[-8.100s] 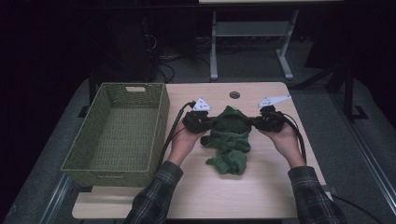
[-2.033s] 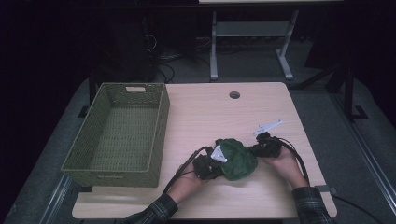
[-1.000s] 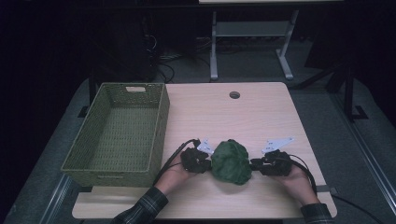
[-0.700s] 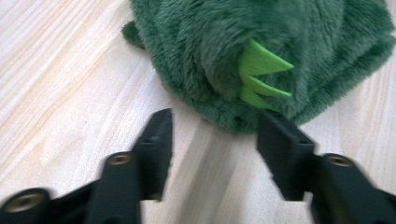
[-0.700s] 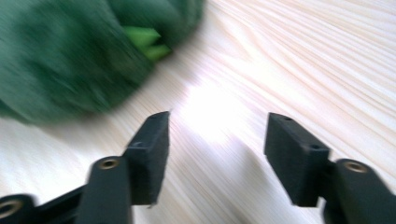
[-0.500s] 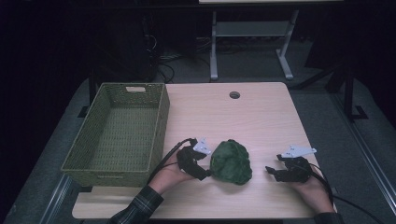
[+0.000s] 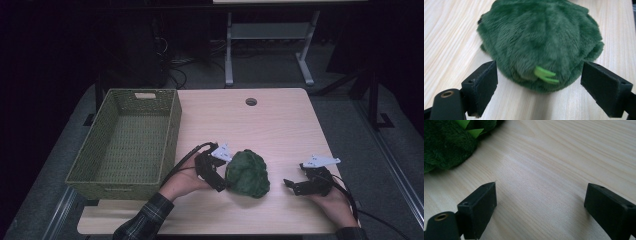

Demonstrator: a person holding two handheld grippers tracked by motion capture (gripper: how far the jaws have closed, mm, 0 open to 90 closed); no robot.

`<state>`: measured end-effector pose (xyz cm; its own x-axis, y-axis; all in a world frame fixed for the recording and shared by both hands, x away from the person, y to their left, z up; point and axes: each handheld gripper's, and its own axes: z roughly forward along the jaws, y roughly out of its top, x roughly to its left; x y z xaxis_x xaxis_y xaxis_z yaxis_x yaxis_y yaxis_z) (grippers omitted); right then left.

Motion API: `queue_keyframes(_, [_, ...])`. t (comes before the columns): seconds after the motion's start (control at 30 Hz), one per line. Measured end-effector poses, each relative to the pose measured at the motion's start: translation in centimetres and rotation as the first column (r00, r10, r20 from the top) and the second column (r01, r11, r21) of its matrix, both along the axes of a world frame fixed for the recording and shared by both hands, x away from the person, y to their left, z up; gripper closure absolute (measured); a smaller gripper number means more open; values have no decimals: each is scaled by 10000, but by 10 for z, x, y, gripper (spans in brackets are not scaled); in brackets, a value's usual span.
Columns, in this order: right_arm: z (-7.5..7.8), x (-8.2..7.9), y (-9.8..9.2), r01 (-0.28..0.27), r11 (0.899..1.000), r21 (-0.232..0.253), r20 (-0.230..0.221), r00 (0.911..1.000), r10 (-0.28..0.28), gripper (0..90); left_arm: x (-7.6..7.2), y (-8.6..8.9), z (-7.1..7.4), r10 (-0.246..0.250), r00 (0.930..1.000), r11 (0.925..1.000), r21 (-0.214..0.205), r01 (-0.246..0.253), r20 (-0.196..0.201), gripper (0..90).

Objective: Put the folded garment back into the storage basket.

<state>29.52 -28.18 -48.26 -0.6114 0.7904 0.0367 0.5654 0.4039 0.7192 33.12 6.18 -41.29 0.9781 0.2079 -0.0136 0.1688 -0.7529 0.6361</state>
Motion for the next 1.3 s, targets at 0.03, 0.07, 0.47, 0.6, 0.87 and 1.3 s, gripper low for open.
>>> queue_keyframes(0.03, [0,0,0,2,10000,-4,5,10000,-2,105,1,-2,0,-107,9999,9999,-3,107,-21,135])
queue_keyframes(0.07, [0,0,0,13,10000,2,-1,10000,-13,105,2,-5,-1,-165,9998,9998,-75,165,-65,132])
queue_keyframes(0.47, [0,0,0,34,10000,-1,6,10000,-34,108,12,-31,-23,-736,9973,9952,648,739,-77,127])
queue_keyframes(0.6, [0,0,0,34,10000,-4,13,10000,-34,108,16,-33,-31,-689,9975,9957,611,698,-159,127])
queue_keyframes(0.87, [0,0,0,46,10000,-9,15,10000,-46,109,20,-32,-46,-700,9970,9958,568,719,-344,125])
queue_keyframes(1.3, [0,0,0,53,10000,-7,19,10000,-53,110,19,-30,-47,-834,9963,9951,514,843,-187,293])
